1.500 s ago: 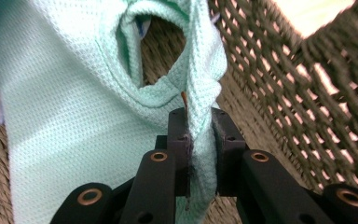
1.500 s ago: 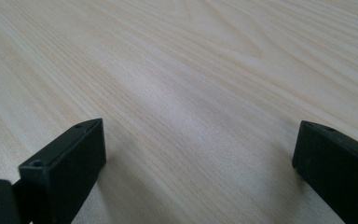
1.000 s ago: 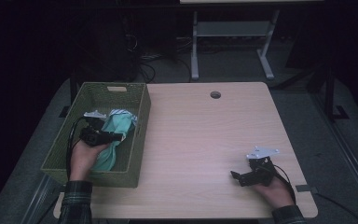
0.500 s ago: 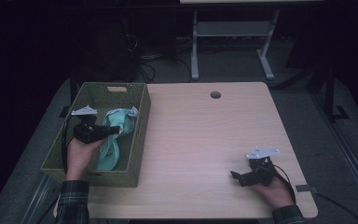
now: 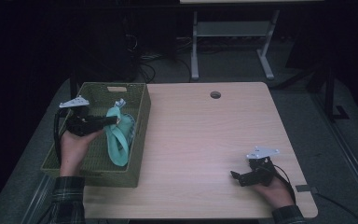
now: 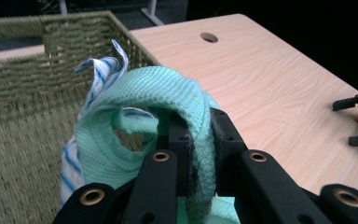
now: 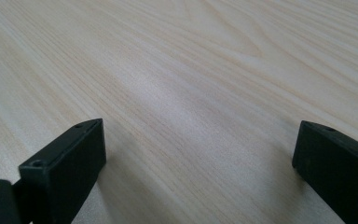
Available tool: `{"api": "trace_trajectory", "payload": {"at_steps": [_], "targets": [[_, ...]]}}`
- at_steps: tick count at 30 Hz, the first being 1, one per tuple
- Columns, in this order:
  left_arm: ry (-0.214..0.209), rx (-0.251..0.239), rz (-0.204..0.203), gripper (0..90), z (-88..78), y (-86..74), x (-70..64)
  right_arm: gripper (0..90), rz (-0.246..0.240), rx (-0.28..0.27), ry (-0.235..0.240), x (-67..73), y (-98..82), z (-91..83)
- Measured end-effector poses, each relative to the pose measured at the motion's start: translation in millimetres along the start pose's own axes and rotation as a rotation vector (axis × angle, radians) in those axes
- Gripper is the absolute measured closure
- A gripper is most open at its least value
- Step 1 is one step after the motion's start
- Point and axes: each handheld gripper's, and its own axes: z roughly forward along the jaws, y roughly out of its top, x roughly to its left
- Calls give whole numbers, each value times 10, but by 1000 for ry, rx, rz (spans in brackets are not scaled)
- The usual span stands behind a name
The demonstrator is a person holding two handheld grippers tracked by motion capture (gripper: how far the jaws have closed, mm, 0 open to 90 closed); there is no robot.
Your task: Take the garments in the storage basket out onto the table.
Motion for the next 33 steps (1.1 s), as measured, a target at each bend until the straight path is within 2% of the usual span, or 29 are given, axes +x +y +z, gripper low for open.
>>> {"api": "trace_trajectory", "payload": {"at_steps": [8,13,17,33], "targets": [[-10,-21,25,806,-76,120,-64,23,0,0,0,0,0,0],[-32,-43,22,806,-126,192,-99,23,-1,-1,0,-1,0,0],[-38,-49,46,806,-164,287,-157,23,0,-2,0,0,0,1],[-88,-63,92,806,-184,568,-381,23,2,-2,0,1,0,1]]}}
